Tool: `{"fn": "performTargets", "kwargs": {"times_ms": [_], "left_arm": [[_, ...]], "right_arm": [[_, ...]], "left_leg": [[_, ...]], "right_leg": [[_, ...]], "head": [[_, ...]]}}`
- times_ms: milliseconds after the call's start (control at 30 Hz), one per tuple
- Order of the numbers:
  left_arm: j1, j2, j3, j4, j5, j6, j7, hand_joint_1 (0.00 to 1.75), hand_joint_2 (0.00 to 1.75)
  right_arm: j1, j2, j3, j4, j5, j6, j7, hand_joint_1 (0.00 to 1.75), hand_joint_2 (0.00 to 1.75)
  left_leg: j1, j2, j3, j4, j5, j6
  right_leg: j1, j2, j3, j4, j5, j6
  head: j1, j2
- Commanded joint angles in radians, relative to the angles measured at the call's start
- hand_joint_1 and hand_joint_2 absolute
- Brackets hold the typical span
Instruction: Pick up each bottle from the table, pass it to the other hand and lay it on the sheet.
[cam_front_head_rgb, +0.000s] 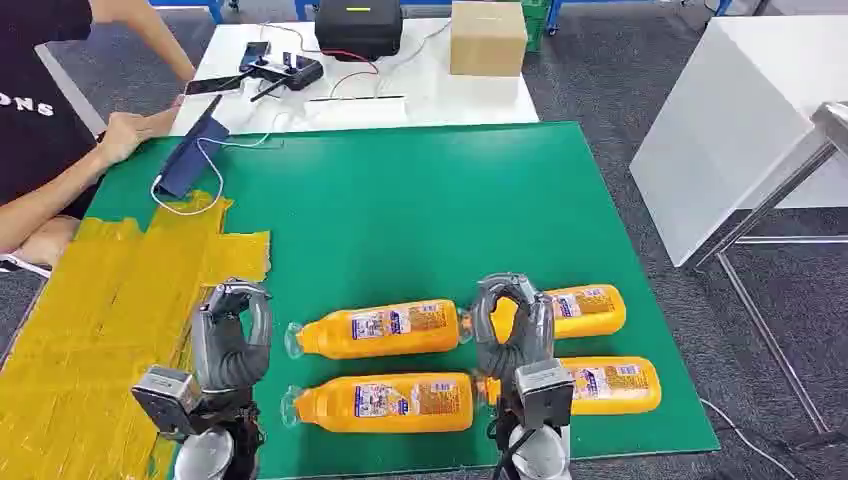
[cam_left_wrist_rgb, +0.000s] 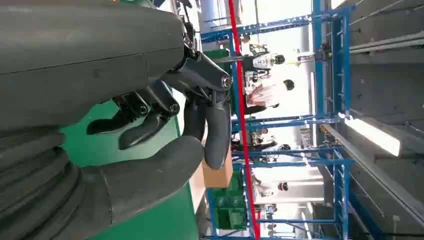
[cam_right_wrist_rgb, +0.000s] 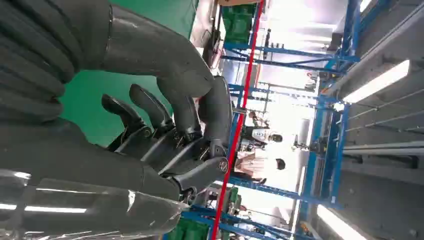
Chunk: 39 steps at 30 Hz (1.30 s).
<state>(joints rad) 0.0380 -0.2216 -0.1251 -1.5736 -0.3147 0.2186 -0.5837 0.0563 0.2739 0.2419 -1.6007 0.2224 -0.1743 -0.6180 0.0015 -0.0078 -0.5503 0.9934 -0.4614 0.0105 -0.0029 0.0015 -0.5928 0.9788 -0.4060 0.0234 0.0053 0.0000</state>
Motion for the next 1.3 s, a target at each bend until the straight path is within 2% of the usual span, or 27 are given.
{"fn": "performTargets", "kwargs": {"times_ms": [33, 100, 133, 167, 200, 400, 433, 467, 600, 700, 1100, 1300], "left_arm": [[-0.061, 0.026, -0.005, 0.050, -0.027, 0.020, 0.008, 1.75, 1.75], [-0.068, 0.026, -0.005, 0.053, -0.031, 0.026, 0.013, 1.75, 1.75], [-0.071, 0.026, -0.006, 0.054, -0.032, 0.031, 0.015, 0.61, 1.75], [-0.073, 0.025, -0.005, 0.054, -0.033, 0.035, 0.017, 0.00, 1.75], [-0.074, 0.025, -0.002, 0.054, -0.032, 0.039, 0.019, 0.00, 1.75], [-0.089, 0.020, 0.014, 0.068, -0.019, 0.039, 0.040, 0.00, 1.75], [-0.097, 0.020, 0.015, 0.075, -0.018, 0.032, 0.043, 0.00, 1.75], [-0.099, 0.020, 0.015, 0.077, -0.018, 0.032, 0.043, 0.00, 1.75], [-0.121, 0.016, 0.011, 0.097, -0.022, 0.015, 0.053, 0.00, 1.75], [-0.137, 0.017, 0.008, 0.106, -0.023, 0.005, 0.062, 0.00, 1.75], [-0.180, 0.013, 0.015, 0.154, -0.015, -0.007, 0.070, 0.00, 1.75], [-0.187, 0.013, 0.016, 0.169, -0.015, -0.007, 0.070, 0.00, 1.75]], "right_arm": [[-0.056, -0.027, 0.010, 0.050, 0.034, -0.045, 0.006, 1.75, 1.75], [-0.065, -0.034, 0.015, 0.050, 0.047, -0.057, 0.016, 1.75, 1.75], [-0.073, -0.039, 0.021, 0.049, 0.079, -0.087, 0.029, 1.75, 1.75], [-0.077, -0.044, 0.025, 0.050, 0.107, -0.112, 0.039, 0.82, 1.75], [-0.084, -0.049, 0.032, 0.050, 0.137, -0.138, 0.052, 0.00, 1.75], [-0.155, -0.107, 0.074, 0.105, 0.349, -0.216, 0.183, 0.00, 1.75], [-0.183, -0.127, 0.098, 0.139, 0.443, -0.220, 0.227, 0.00, 1.75], [-0.188, -0.124, 0.099, 0.144, 0.445, -0.220, 0.229, 0.00, 1.75], [-0.264, -0.150, 0.174, 0.284, 0.655, -0.200, 0.351, 0.00, 1.75], [-0.308, -0.162, 0.219, 0.391, 0.738, -0.189, 0.403, 0.00, 1.75], [-0.376, -0.198, 0.295, 0.602, 0.832, -0.135, 0.446, 0.00, 1.75], [-0.381, -0.201, 0.295, 0.612, 0.826, -0.133, 0.433, 0.00, 1.75]], "left_leg": [[0.001, 0.000, 0.003, -0.001, -0.001, -0.001], [0.001, 0.000, 0.003, -0.001, -0.001, -0.001], [0.001, 0.001, 0.001, -0.001, 0.000, -0.001], [0.001, 0.001, 0.003, -0.001, -0.001, -0.001], [0.000, 0.001, 0.001, -0.001, 0.000, 0.000], [0.000, 0.001, 0.001, -0.001, 0.000, 0.000], [0.001, 0.002, 0.002, -0.001, 0.000, -0.001], [0.001, 0.002, 0.002, -0.001, 0.000, -0.001], [0.001, 0.002, 0.003, -0.002, 0.000, -0.001], [0.001, 0.002, 0.003, -0.002, 0.000, -0.001], [0.000, 0.000, 0.001, -0.001, 0.000, 0.000], [0.000, 0.000, 0.002, -0.001, 0.000, -0.001]], "right_leg": [[0.001, -0.001, 0.003, -0.002, -0.001, 0.000], [0.001, 0.000, 0.004, -0.002, -0.001, 0.000], [0.001, 0.000, 0.002, -0.001, 0.000, 0.000], [0.001, 0.001, 0.003, -0.002, 0.000, 0.000], [0.000, 0.000, 0.001, -0.001, 0.000, 0.000], [0.000, 0.000, 0.002, -0.002, 0.000, 0.000], [0.001, 0.001, 0.002, -0.002, 0.001, 0.000], [0.000, 0.002, 0.002, -0.002, 0.001, 0.000], [0.000, 0.002, 0.003, -0.002, 0.001, 0.000], [0.000, 0.002, 0.003, -0.002, 0.001, 0.000], [0.000, 0.000, 0.002, -0.001, 0.000, 0.000], [0.000, 0.000, 0.002, -0.001, 0.000, 0.000]], "head": [[0.000, 0.000], [0.000, 0.000], [0.000, 0.000], [0.000, 0.000], [0.000, 0.000], [0.000, 0.000], [0.000, 0.000], [0.000, 0.000], [0.000, 0.000], [0.000, 0.000], [0.000, 0.000], [0.000, 0.000]]}}
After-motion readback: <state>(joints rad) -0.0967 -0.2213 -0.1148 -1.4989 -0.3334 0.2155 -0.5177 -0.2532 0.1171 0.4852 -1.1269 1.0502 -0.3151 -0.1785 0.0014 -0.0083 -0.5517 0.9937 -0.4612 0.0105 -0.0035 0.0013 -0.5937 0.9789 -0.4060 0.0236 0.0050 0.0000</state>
